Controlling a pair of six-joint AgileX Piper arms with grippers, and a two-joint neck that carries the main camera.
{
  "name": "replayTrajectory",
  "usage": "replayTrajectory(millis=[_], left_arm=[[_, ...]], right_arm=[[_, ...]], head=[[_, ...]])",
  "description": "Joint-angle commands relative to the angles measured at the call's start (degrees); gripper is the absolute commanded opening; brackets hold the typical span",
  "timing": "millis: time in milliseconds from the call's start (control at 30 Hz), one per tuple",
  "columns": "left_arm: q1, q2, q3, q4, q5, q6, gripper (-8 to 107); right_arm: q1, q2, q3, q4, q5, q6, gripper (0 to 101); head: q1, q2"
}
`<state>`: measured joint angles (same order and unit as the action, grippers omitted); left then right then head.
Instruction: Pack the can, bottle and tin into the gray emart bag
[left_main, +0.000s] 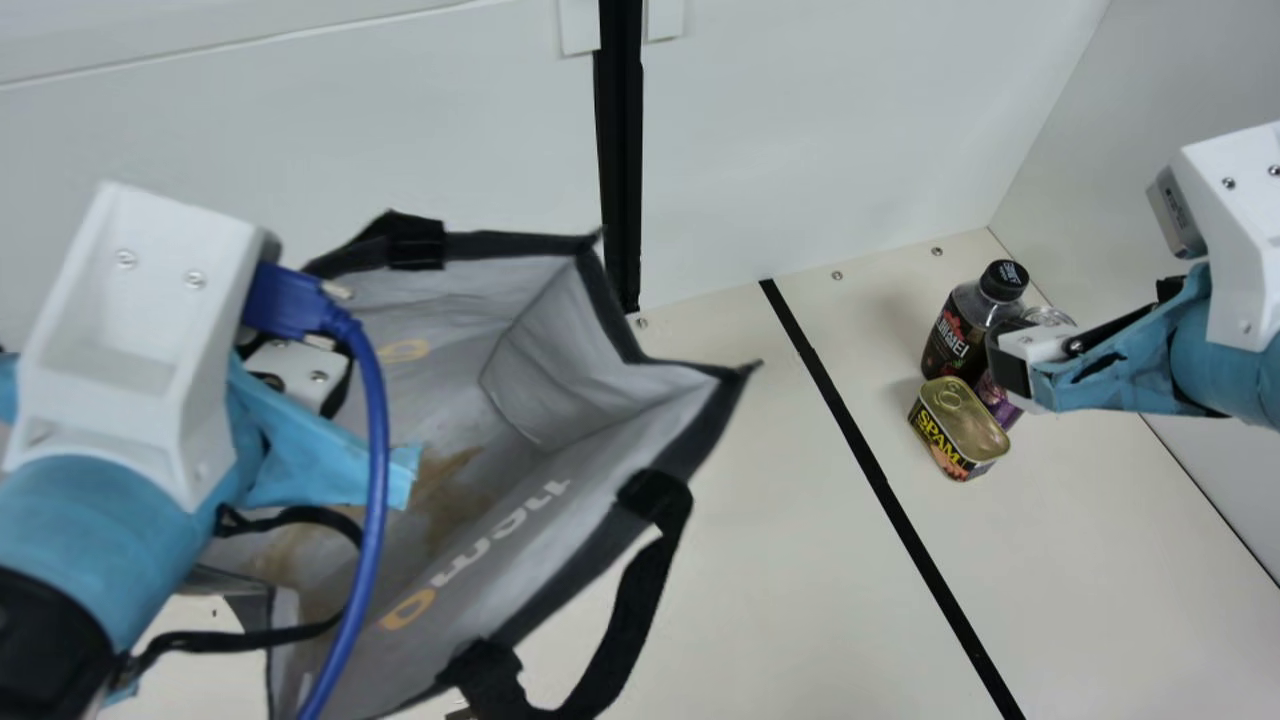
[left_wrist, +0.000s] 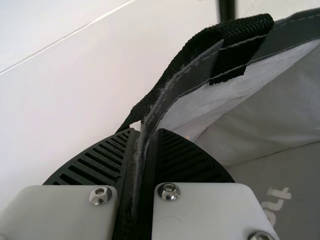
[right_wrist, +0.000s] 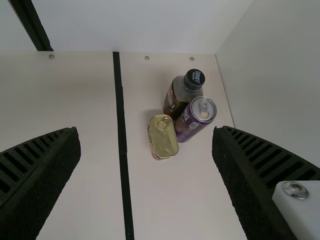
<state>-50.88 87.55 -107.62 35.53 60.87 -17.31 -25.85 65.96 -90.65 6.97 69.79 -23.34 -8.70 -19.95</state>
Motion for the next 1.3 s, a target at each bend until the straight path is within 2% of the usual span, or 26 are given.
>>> replayTrajectory(millis=[0,500,767,867,1067,1267], left_arm=[[-0.22,-0.44,1.24,5.94,0.4,-4.55,10],[-1.2,-4.65,10.84,28.56,5.13,-20.88,10],[-3.39,-6.63,19.08,40.48,9.03,-29.76,10],[-3.16,-7.21,23.11,44.36,9.03,-32.88,10],[-2.58,-7.76,30.6,50.28,9.03,-38.63,10],[-2.06,-7.24,35.83,53.05,9.03,-43.09,10]], right_arm=[[0.0,0.0,0.0,0.0,0.0,0.0,91],[0.0,0.0,0.0,0.0,0.0,0.0,91],[0.0,0.0,0.0,0.0,0.0,0.0,91],[0.0,0.0,0.0,0.0,0.0,0.0,91],[0.0,0.0,0.0,0.0,0.0,0.0,91],[0.0,0.0,0.0,0.0,0.0,0.0,91]], head=[[-1.3,-0.05],[-1.3,-0.05],[-1.3,-0.05],[-1.3,-0.05],[-1.3,-0.05],[-1.3,-0.05]])
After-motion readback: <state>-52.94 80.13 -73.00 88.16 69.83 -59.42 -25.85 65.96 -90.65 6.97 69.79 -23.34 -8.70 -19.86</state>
